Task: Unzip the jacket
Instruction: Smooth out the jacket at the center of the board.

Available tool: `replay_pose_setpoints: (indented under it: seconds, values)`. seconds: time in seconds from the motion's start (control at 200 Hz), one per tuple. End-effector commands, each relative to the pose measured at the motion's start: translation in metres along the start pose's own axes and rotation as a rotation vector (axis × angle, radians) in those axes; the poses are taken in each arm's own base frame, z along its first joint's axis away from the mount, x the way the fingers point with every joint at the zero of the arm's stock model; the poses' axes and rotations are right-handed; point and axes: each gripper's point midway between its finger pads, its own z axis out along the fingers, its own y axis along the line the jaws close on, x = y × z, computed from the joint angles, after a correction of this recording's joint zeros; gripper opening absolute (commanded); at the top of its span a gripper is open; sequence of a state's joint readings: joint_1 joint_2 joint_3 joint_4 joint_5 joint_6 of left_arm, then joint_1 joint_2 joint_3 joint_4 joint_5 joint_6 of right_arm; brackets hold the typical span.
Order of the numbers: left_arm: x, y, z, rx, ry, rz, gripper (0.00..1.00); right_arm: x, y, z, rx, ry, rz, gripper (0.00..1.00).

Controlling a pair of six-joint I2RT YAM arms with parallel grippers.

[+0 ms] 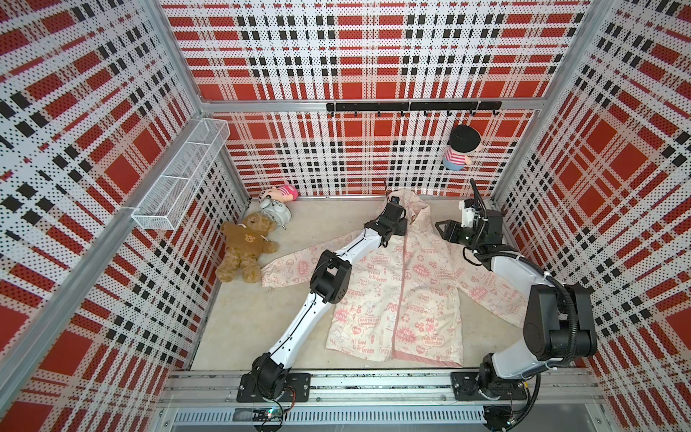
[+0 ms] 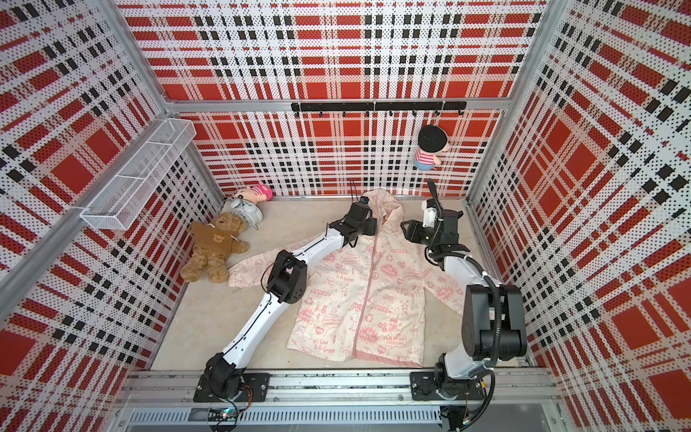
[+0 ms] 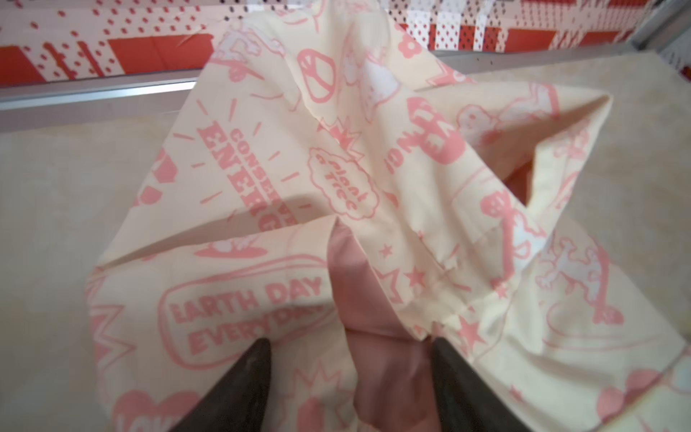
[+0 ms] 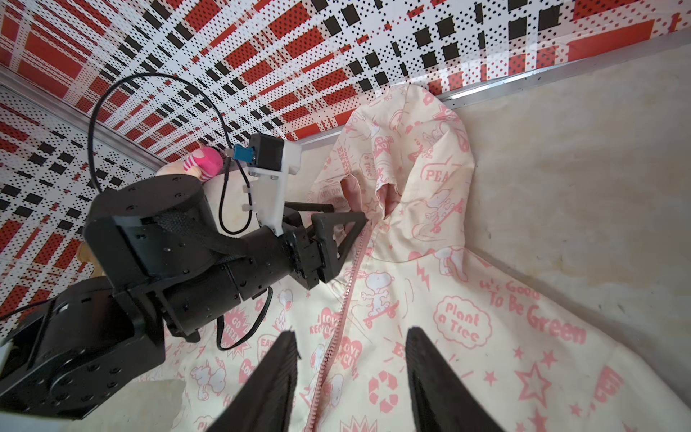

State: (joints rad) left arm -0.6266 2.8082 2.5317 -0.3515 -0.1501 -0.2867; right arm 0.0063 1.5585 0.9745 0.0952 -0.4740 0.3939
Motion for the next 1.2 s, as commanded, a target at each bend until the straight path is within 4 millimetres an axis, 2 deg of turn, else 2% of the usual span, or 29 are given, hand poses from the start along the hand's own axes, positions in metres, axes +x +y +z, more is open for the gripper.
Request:
replay_pose_setpoints:
  seconds: [0.0,0.09,0.145,0.18,0.23,0.341,0.471,0.526,0.616,0.701,0.741,0.822,0.892,0.972,1.002,1.027,1.037,1.047,1.102,1.192]
  values:
    - [-0.013,0.016,0.001,-0.052,-0.045,-0.061,0.55,0.006,0.003,-0.004,0.011,0.014,-0.020,0.50]
    - [-0.015,0.024,0.002,-0.065,-0.052,-0.093,0.42,0.008,0.002,-0.005,0.015,0.017,-0.015,0.50]
    - [-0.018,0.029,0.001,-0.066,-0.062,-0.133,0.29,0.010,0.002,-0.006,0.018,0.017,-0.011,0.49]
    - [-0.025,0.030,-0.003,-0.058,-0.079,-0.158,0.22,0.010,0.002,-0.007,0.018,0.014,-0.010,0.49]
    - [-0.033,0.034,-0.009,-0.054,-0.104,-0.188,0.16,0.010,0.002,-0.008,0.022,0.012,-0.009,0.49]
    - [-0.062,0.034,-0.035,-0.026,-0.217,-0.248,0.14,0.010,0.002,-0.011,0.030,0.006,-0.015,0.49]
    - [-0.081,0.043,-0.070,0.049,-0.343,-0.377,0.16,0.015,0.001,-0.014,0.038,0.018,-0.018,0.49]
    - [-0.079,0.051,-0.082,0.089,-0.375,-0.470,0.16,0.017,0.000,-0.015,0.043,0.020,-0.017,0.49]
    - [-0.060,0.069,-0.090,0.147,-0.385,-0.641,0.17,0.019,0.000,-0.017,0.048,0.019,-0.016,0.49]
    - [-0.045,0.076,-0.095,0.206,-0.397,-0.741,0.17,0.020,0.001,-0.018,0.044,0.020,-0.013,0.49]
    - [-0.040,0.075,-0.097,0.217,-0.401,-0.755,0.20,0.019,0.001,-0.019,0.045,0.019,-0.014,0.49]
    - [-0.037,0.076,-0.102,0.217,-0.405,-0.752,0.30,0.022,0.001,-0.019,0.047,0.031,-0.008,0.50]
    - [-0.042,0.079,-0.121,0.210,-0.453,-0.729,0.42,0.024,-0.007,-0.019,0.089,0.051,0.016,0.54]
    - [-0.059,0.085,-0.159,0.189,-0.547,-0.659,0.65,0.028,-0.025,-0.020,0.176,0.068,0.043,0.63]
    - [-0.065,0.089,-0.175,0.171,-0.582,-0.622,0.72,0.028,-0.032,-0.022,0.202,0.064,0.059,0.69]
    - [-0.073,0.093,-0.190,0.154,-0.619,-0.584,0.78,0.027,-0.038,-0.024,0.216,0.059,0.073,0.79]
    - [-0.075,0.095,-0.196,0.146,-0.633,-0.571,0.94,0.027,-0.040,-0.025,0.221,0.056,0.079,0.82]
    - [-0.076,0.097,-0.202,0.136,-0.646,-0.558,1.00,0.026,-0.043,-0.026,0.225,0.053,0.087,0.85]
    - [-0.083,0.112,-0.235,0.088,-0.714,-0.498,0.98,0.020,-0.057,-0.030,0.244,0.025,0.123,0.99]
    - [-0.090,0.142,-0.287,0.001,-0.811,-0.416,0.98,0.007,-0.076,-0.040,0.277,-0.031,0.147,1.00]
